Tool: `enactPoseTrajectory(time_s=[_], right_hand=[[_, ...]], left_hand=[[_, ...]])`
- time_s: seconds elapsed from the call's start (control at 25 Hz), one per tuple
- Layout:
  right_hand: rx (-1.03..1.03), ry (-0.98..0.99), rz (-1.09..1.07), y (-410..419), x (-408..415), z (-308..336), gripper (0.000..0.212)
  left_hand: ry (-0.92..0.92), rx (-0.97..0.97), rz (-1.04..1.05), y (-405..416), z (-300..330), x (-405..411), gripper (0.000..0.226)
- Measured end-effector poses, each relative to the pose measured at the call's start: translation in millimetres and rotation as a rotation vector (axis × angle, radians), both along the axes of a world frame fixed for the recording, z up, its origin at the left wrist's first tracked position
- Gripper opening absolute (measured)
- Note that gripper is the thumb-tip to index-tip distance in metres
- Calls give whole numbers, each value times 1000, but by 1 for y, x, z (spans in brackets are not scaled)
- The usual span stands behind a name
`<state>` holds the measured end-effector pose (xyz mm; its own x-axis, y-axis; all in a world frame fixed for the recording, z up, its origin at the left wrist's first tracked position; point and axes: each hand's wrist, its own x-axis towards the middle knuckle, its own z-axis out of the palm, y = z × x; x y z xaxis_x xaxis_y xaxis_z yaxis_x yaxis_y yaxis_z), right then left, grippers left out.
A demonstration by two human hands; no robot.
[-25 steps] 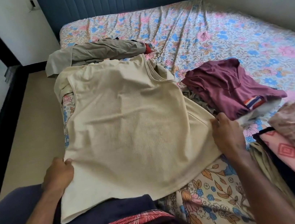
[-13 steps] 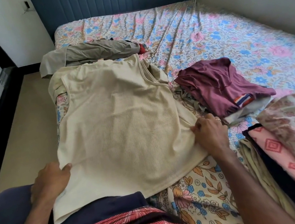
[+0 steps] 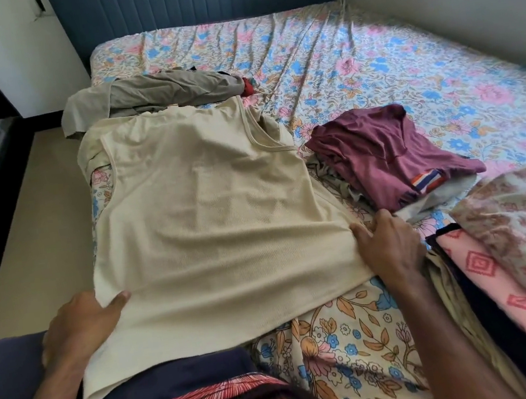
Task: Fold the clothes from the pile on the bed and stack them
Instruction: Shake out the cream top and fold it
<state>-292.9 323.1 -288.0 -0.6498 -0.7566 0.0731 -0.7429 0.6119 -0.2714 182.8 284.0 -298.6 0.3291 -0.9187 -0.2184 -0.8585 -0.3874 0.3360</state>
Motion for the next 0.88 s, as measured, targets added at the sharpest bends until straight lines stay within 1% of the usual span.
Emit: enactPoseTrajectory(time_s=[0.08, 0.16, 0.24, 0.32, 0.36, 0.44, 0.56, 0.6, 0.68, 0.72, 0.76, 0.8, 0.84, 0.88], right_hand=[[-99, 49, 58, -2, 8, 4, 35], [-196, 54, 154, -11, 30, 8, 27], [-227, 22, 348, -35, 72, 12, 25], [-190, -47, 601, -67, 127, 21, 22], [-163, -90, 729, -85, 160, 27, 20], [-82, -148, 940, -114, 226, 37, 18], [30, -147, 1155, -143, 318, 44, 20], [69, -148, 1200, -149, 345, 43, 24], [181, -116, 1246, -157, 387, 41, 44], [240, -56, 1254, -159, 403, 38, 56], [283, 18, 1255, -160, 415, 33, 64], [303, 81, 1252, -160, 424, 27, 65], [307, 116, 1247, -161, 431, 22, 61], [301, 112, 1245, -163, 435, 17, 56]], left_hand=[[10, 11, 29, 2, 3, -7, 49], [29, 10, 27, 2, 3, -16, 51], [146, -37, 39, 2, 4, -15, 42], [265, -81, 50, 3, 9, -10, 31], [299, -100, 53, 5, 13, -5, 29], [340, -129, 59, 8, 20, 2, 39], [340, -116, 66, 17, 23, 4, 58], [332, -102, 75, 21, 22, 5, 61], [321, -99, 70, 32, 20, 0, 63], [312, -113, 56, 39, 18, -3, 65], [294, -128, 47, 45, 17, -7, 67], [260, -137, 46, 53, 17, -10, 70], [217, -135, 59, 60, 17, -13, 71], [178, -119, 83, 67, 18, -13, 68]])
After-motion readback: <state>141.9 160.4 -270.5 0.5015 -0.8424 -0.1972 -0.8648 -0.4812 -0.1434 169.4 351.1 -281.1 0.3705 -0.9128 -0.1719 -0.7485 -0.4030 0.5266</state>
